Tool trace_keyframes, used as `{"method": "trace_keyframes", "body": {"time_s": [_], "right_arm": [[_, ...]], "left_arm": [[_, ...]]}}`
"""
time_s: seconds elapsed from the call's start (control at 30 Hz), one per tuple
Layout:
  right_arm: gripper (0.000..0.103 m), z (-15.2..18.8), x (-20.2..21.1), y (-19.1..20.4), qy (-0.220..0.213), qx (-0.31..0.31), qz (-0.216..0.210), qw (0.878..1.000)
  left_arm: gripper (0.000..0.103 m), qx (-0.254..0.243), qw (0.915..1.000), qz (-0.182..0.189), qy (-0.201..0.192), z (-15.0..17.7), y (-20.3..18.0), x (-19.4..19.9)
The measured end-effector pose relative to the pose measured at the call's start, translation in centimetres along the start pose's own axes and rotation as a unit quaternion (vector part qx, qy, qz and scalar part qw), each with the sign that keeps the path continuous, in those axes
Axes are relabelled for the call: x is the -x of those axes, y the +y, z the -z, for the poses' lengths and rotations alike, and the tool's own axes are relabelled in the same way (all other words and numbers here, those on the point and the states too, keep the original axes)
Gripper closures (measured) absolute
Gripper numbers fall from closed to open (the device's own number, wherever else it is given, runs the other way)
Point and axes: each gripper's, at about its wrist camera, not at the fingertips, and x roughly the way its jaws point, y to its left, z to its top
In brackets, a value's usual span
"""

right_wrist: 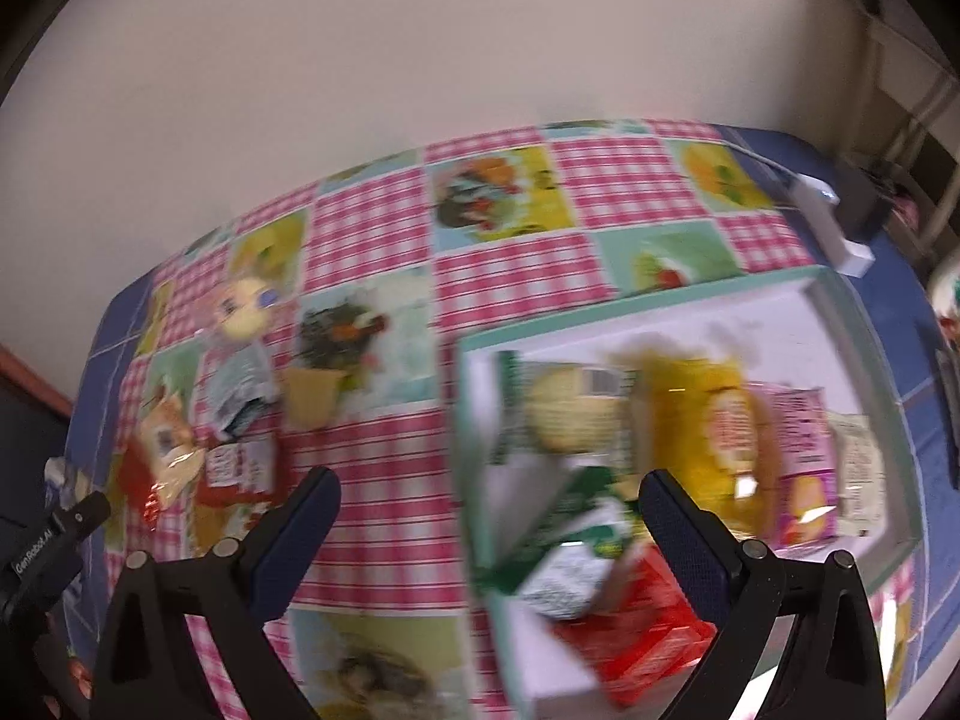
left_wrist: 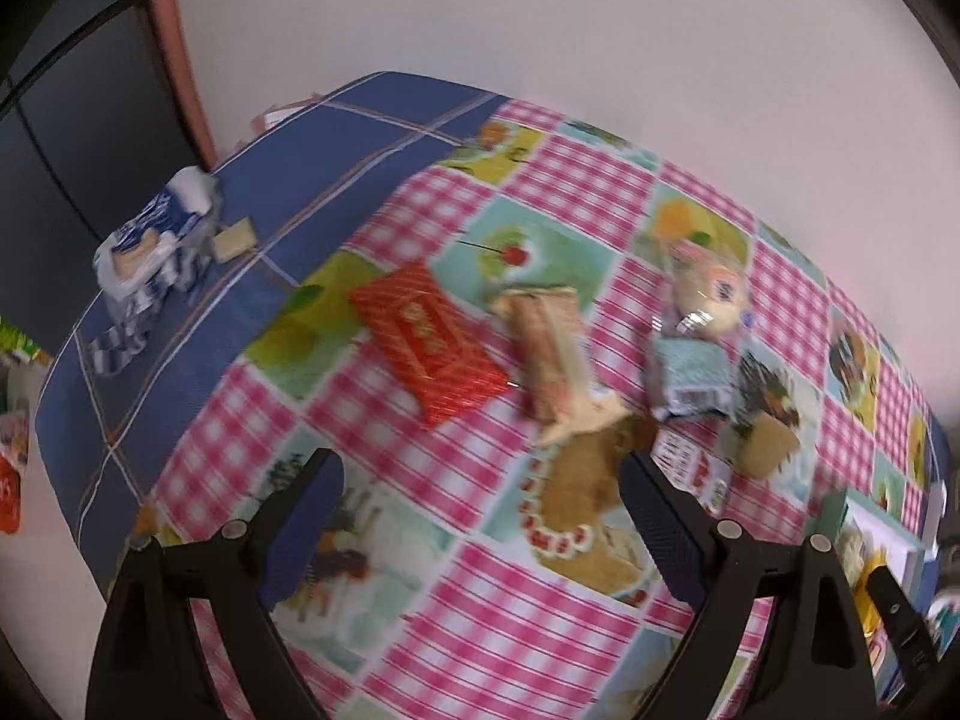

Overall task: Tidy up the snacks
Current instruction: 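Move both open grippers back from the tray to the snack pile, then grasp the red-white milk biscuit bag with the right gripper while the left grasps the red packet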

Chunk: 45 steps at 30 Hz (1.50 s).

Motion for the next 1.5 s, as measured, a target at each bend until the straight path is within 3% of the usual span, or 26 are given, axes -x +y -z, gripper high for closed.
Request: {"method": "trace_keyframes", "body": {"time_s": [0.3,0.5,0.9,1.4,1.5], "right_arm": [[0.002,1.2,-2.6,5.3,0.021,0.028,-0.027,0.999],[0.002,1.5,-4.5,8.0,0.032,0.048,-0.025,0.998],[0.002,0.8,-7.0,13.1,0.027,0.094,-0.034,0.995],[0.002,1.7,-10.3,16.2,0.037,0.127,-0.017,0.991],[0.002,1.8,-10.6,16.4,0.037,0.133,-0.010,0.990]], "left_arm": [[0.010,0.039,0.9989,0.019,0.016,-1.4,4.1,-1.3],[0.010,0.055,0.9969,0.039,0.041,-2.4,5.0,-3.6],[0.010,0.080,0.9942,0.052,0.051,-5.3,6.7,-8.0],[0.010,0.061,0.9946,0.054,0.064,-6.3,4.9,-11.6],[0.016,0.054,0.9952,0.049,0.066,-6.3,4.5,-11.9]]}}
